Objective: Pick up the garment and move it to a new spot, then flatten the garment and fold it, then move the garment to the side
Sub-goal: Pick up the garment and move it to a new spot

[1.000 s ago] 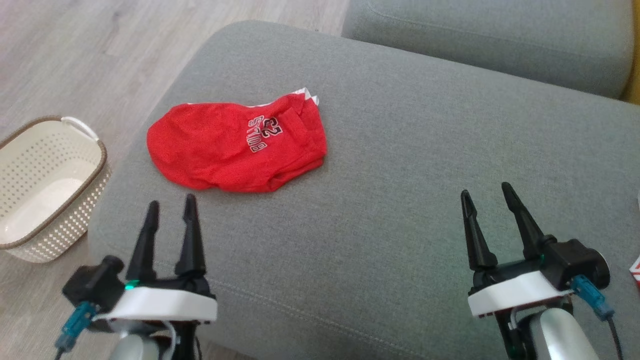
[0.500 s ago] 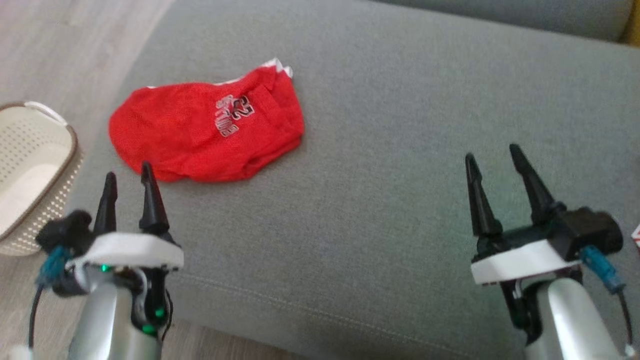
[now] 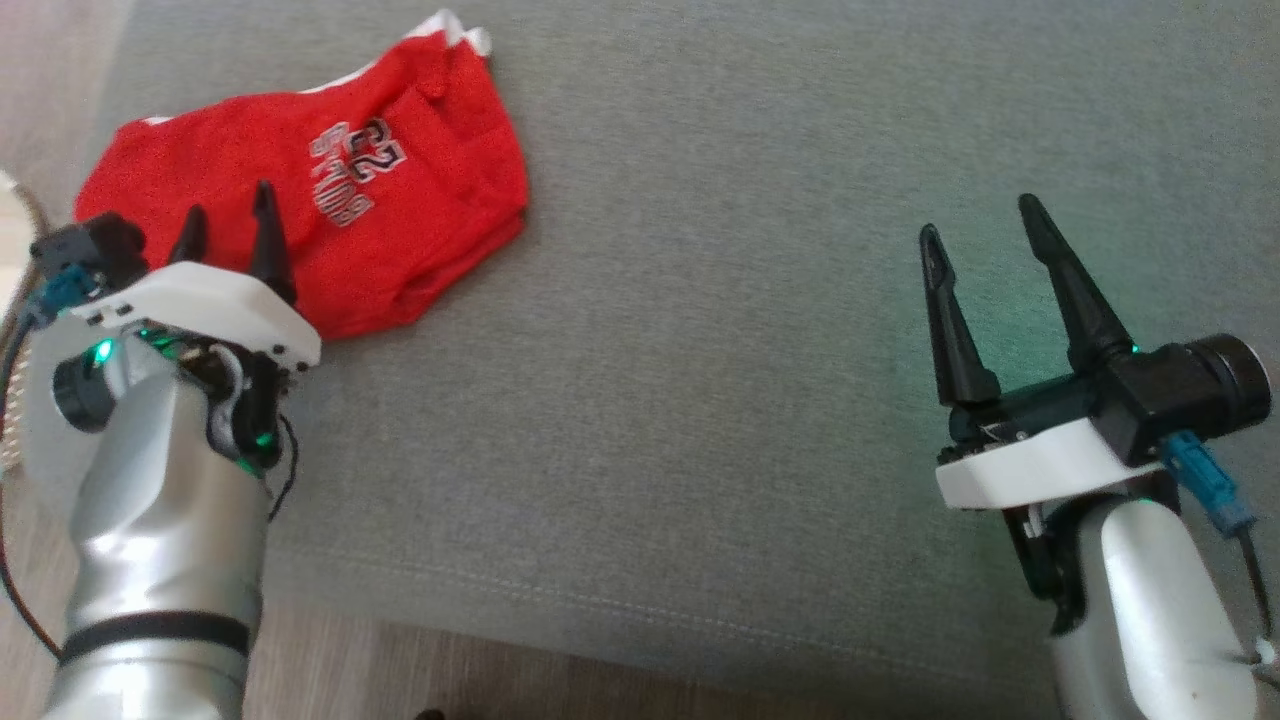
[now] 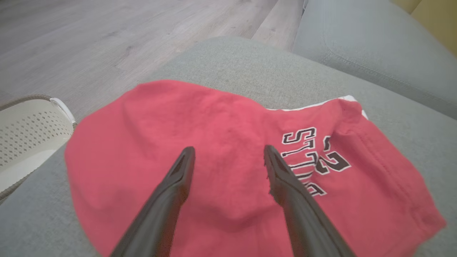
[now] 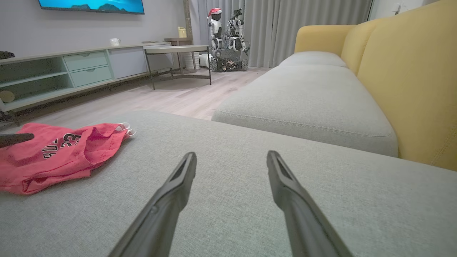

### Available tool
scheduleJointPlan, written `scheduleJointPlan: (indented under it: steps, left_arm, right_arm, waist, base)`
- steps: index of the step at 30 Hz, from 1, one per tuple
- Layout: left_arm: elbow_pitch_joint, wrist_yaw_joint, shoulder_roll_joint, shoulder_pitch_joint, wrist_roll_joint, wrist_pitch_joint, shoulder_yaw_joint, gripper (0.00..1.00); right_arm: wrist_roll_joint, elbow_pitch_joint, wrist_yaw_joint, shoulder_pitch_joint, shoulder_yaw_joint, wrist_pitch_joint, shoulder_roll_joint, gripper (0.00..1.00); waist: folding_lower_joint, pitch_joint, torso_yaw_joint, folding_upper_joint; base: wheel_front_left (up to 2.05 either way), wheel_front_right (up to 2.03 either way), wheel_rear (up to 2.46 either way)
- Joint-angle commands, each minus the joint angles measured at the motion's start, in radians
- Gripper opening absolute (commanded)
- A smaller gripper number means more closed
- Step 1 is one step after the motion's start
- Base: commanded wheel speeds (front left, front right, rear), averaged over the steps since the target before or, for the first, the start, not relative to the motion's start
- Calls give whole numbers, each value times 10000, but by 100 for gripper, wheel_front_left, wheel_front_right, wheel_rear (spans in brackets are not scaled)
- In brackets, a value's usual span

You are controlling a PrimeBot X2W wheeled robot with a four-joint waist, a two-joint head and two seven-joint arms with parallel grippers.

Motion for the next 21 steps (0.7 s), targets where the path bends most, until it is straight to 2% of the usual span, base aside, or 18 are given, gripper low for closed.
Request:
scheduleJointPlan:
  steps: [1,9,10,11,16,21]
  left_arm:
    - [238,-27,626,-481,-18,52,223,100]
    - [2110,-291,927,-1610,164,254,-129,100]
    - [2305,-374,926,-1689,134,306,-157,57]
    - [2442,-433,941,-1765,89,254,-147,0]
    - [2516,-492,1071,-2015,162,-734,-178,0]
    - [1322,-429,1189,-1755,326,-1056,26,0]
  right_arm:
    - [-65,-423,-7,-244,266,3,-11,100]
    - [51,-528,-7,-391,202,-71,-10,100]
    - [64,-514,-7,-398,203,-88,-10,100]
    - [85,-495,-7,-411,207,-108,-10,100]
    - [245,-277,-7,-468,217,-301,-10,100]
    - [533,155,-7,-377,280,-602,-10,100]
  waist:
    - [-4,235,-331,0]
    - [-4,587,-665,0]
    - [-4,607,-695,0]
    - [-4,623,-728,0]
    - [-4,443,-864,0]
    - [-4,-261,-1056,0]
  base:
    - [0,0,0]
    - [0,0,0]
    - [0,0,0]
    - [0,0,0]
    - [0,0,0]
    - [0,0,0]
